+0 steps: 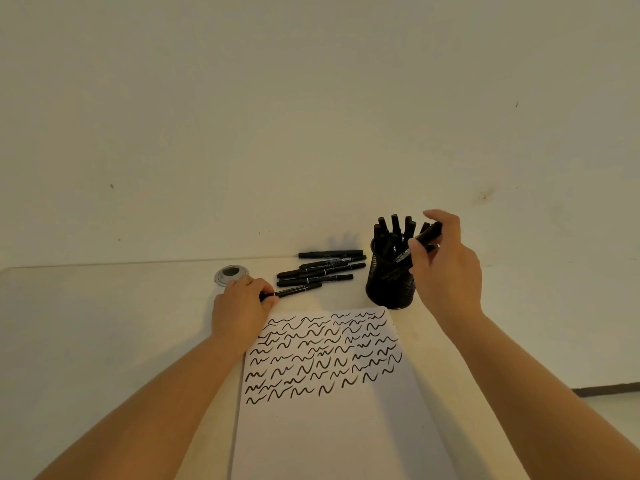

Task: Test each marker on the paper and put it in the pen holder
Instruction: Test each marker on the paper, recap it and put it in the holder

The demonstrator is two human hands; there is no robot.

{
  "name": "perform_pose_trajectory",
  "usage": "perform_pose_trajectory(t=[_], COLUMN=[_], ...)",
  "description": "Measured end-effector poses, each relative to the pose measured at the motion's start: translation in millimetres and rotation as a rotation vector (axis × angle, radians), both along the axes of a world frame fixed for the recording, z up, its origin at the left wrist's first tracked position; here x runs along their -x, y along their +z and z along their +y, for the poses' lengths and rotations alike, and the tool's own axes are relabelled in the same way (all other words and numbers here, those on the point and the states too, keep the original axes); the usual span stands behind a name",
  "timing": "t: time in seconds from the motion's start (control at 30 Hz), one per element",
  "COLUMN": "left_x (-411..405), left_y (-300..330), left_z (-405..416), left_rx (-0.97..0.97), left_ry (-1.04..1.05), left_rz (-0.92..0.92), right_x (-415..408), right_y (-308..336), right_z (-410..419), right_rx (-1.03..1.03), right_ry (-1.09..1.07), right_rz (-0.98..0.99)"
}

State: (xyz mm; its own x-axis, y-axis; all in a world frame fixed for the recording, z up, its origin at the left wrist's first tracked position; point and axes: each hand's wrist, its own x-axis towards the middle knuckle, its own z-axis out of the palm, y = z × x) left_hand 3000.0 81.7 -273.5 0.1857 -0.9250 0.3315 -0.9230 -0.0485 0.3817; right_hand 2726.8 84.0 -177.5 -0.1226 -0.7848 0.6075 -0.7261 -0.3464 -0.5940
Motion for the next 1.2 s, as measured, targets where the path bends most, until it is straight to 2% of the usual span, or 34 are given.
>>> perform_pose_trajectory(t=[0.23, 0.53, 0.67, 0.77, 0.83, 0.97, 1.07, 1.2], left_x=[0.1, -0.5, 12.9, 35.9, 50.9, 69.2, 65.0, 52.2], left_y=[-0.6, 5.0, 23.6, 44.2, 55.5, 61.5, 59.6, 54.9], left_z=[1.5, 5.3, 23.8, 52.7, 76.9, 120.1, 140.7, 159.0], left_rx=[0.031, 0.111, 0.127, 0.119, 0.108, 0.046, 0.036, 0.049], left_ry=[0.001, -0.007, -0.107, -0.302, -0.434, -0.582, -0.557, -0.500], left_rz=[0.028, 0.096, 0.275, 0.468, 0.517, 0.507, 0.491, 0.351], right_x=[-5.2, 0.9, -6.8, -21.7, -34.4, -56.5, -63.9, -74.1], right_y=[-7.9, -11.4, -7.1, -8.6, -12.1, -21.8, -25.7, -28.7], right_z=[-3.0, 6.2, 29.0, 54.5, 72.8, 103.4, 119.0, 136.8], right_rx=[0.058, -0.011, 0.060, -0.134, -0.276, -0.370, -0.398, -0.510], right_ry=[-0.063, -0.036, 0.039, 0.209, 0.346, 0.486, 0.438, 0.414], right_rz=[0.195, 0.179, 0.043, -0.207, -0.301, -0.401, -0.554, -0.748])
